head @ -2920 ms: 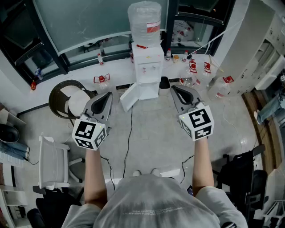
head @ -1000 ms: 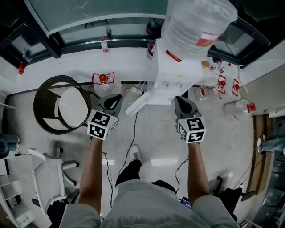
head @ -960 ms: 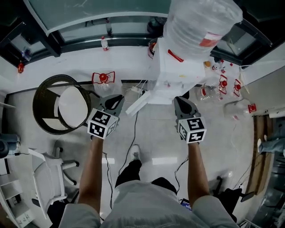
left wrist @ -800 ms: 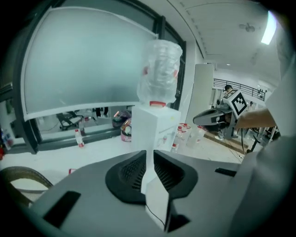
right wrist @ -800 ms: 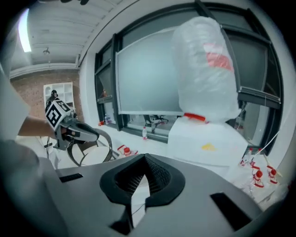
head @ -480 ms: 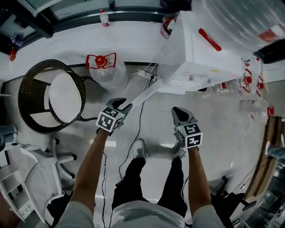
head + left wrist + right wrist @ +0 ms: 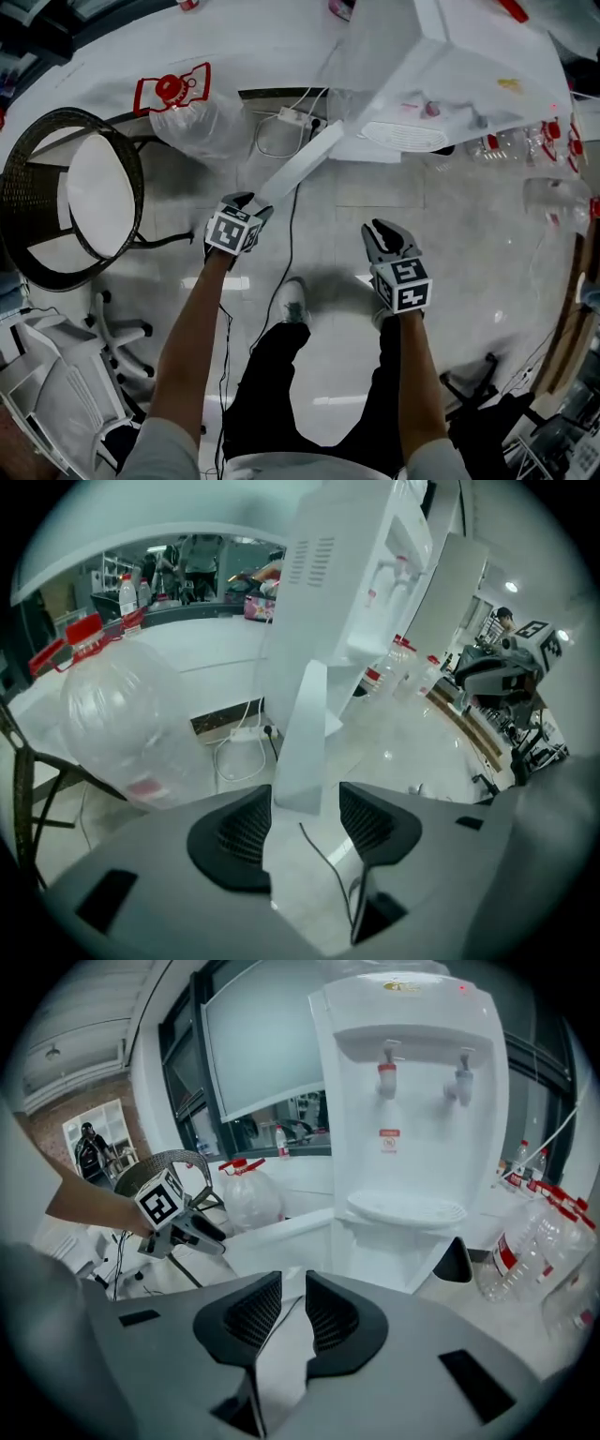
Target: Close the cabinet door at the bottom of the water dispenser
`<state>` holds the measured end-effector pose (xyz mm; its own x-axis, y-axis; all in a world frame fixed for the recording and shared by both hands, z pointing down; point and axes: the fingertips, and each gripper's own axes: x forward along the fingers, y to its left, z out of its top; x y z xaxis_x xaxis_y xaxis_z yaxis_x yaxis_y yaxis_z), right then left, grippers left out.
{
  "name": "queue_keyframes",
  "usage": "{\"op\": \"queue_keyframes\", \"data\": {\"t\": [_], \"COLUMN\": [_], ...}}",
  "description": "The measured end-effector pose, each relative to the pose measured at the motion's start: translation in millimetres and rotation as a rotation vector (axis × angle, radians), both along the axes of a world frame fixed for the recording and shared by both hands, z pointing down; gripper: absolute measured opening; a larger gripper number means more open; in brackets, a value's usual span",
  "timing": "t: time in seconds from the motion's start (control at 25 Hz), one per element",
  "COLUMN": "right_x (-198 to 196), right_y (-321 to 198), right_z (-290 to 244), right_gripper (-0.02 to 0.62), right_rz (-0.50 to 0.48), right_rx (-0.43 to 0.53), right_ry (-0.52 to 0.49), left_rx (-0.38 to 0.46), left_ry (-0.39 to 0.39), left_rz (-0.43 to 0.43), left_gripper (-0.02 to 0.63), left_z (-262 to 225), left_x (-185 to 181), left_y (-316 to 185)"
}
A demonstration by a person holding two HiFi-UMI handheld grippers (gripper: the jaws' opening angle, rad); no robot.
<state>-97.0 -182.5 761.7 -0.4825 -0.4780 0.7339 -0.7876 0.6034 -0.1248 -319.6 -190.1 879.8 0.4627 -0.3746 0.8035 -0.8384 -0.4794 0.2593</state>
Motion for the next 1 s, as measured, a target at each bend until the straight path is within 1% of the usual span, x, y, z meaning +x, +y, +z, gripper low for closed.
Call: {"op": "queue_keyframes", "data": {"t": [0.08,0.16,0.32,0.52,0.64,0.72,0.84,1.0], "right_x": [5.0,13.7,31.2,57.1,78.1,94.8,119.0,155.8], "right_y": [8.7,16.6,26.5,42.2,52.2,55.8,56.0,50.0], "right_z": [8.1,13.8,14.5,11.7,15.6,18.7,18.1,11.6], "right_gripper": [0.101,0.100,0.098,0.098,0.098,0.098,0.098,0.098], "right_rz": [0.019,0.035,0.073,0.131,0.165,0.184,0.202,0.221], "right_rx": [-0.017,-0.021,-0.012,-0.010,-0.015,-0.014,-0.007,0.006], "right_ry": [-0.008,-0.005,-0.008,-0.019,-0.003,0.024,0.045,0.061], "left_rx": [0.009,0.015,0.025,0.001,-0.018,-0.031,-0.062,-0.112], "left_ry": [-0.016,-0.018,-0.042,-0.025,0.031,0.073,0.114,0.208], "left_rz": [0.003,-0.002,-0.033,-0.064,-0.124,-0.181,-0.269,-0.368], "left_gripper": [0.242,0.241,0.200,0.194,0.189,0.189,0.189,0.192], "left_z": [13.7,13.3,10.9,12.4,14.5,14.0,13.2,10.1], "left_x": [2.8,9.0,14.6,39.9,61.0,77.9,104.2,154.7], "left_y": [-0.3,0.3,4.3,23.2,36.0,42.6,50.5,57.1]}}
